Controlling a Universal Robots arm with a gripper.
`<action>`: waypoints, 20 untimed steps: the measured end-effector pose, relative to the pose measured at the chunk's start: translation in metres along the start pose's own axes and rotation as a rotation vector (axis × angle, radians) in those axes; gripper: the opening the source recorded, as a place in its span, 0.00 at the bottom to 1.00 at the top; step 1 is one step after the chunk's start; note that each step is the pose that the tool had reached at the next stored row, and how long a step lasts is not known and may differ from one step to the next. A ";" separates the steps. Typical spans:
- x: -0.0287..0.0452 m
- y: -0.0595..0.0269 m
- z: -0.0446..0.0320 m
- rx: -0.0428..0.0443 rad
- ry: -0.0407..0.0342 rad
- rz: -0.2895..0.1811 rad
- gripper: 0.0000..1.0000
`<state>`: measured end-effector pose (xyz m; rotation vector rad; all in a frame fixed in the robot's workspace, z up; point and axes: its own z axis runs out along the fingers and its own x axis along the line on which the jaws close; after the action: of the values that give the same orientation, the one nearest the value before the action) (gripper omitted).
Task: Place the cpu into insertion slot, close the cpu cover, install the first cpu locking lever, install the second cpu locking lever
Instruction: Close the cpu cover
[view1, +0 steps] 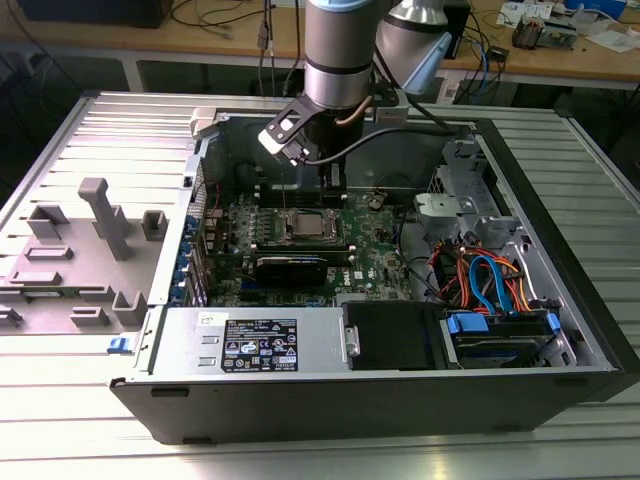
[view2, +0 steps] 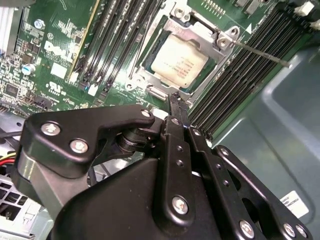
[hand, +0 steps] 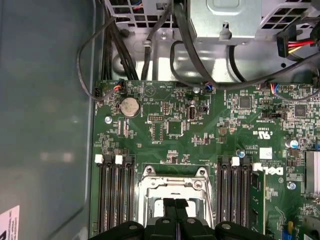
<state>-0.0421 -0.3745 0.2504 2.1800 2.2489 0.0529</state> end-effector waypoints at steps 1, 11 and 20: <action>0.0000 -0.0011 0.0000 0.0001 0.0000 0.000 0.11; 0.0007 -0.0240 0.0018 -0.0001 0.0004 -0.001 0.11; 0.0010 -0.0465 0.0194 0.0009 0.0008 -0.007 0.11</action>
<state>-0.0880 -0.3746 0.2296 2.1725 2.2577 0.0528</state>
